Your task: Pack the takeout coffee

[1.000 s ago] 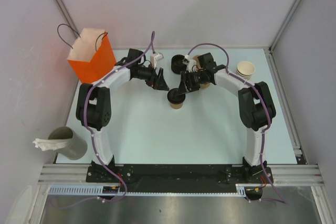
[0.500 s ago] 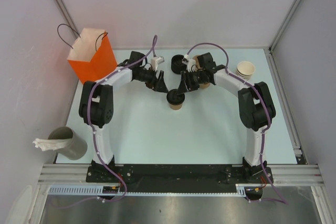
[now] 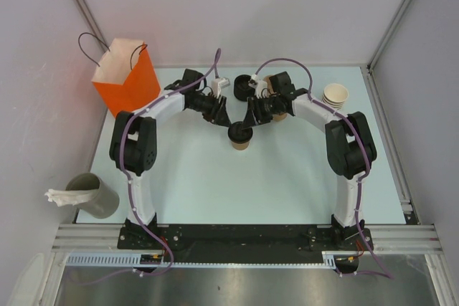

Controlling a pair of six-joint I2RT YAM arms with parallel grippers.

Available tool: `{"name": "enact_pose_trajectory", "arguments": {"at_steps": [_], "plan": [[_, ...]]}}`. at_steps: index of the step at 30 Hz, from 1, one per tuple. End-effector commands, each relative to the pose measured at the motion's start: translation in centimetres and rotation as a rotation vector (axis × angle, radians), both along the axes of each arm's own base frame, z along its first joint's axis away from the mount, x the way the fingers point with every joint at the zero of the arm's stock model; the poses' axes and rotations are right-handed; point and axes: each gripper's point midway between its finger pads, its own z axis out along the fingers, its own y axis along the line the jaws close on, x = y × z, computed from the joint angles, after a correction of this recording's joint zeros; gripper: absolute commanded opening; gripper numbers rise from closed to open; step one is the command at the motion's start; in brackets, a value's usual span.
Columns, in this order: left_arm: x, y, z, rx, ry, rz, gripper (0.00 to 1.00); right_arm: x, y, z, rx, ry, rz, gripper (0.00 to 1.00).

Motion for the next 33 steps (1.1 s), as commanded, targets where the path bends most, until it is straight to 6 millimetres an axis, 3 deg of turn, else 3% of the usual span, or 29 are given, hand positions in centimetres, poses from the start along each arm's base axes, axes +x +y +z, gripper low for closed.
{"name": "enact_pose_trajectory", "arguments": {"at_steps": [1, 8, 10, 11, 14, 20, 29, 33], "plan": [[-0.2, 1.7, -5.9, 0.236, -0.010, 0.001, 0.44, 0.1, -0.8, -2.5, -0.113, -0.013, -0.004, 0.39], [-0.9, 3.0, -8.2, 0.336, -0.015, -0.013, 0.40, -0.2, -0.7, -3.5, -0.159, -0.017, 0.003, 0.39], [-0.9, 3.1, -8.1, 0.344, -0.023, -0.011, 0.43, -0.3, -0.5, -3.6, -0.164, -0.023, 0.010, 0.39], [-0.8, 3.1, -8.0, 0.343, -0.032, -0.008, 0.50, -0.3, -0.6, -3.7, -0.168, -0.022, 0.010, 0.39], [-0.7, 2.4, -6.5, 0.287, -0.036, -0.015, 0.60, -0.2, -0.5, -3.4, -0.162, -0.026, 0.012, 0.39], [-0.7, 0.4, -0.5, 0.074, -0.063, -0.057, 0.68, -0.3, -0.5, -3.4, -0.150, -0.016, 0.013, 0.40], [-4.5, 0.1, 3.1, -0.151, -0.079, -0.164, 0.68, -0.1, -0.7, -3.2, -0.132, -0.006, 0.009, 0.40], [-5.5, -0.2, 3.0, -0.203, -0.043, -0.161, 0.68, -0.2, -0.6, -3.2, -0.129, -0.005, 0.011, 0.40]]}}
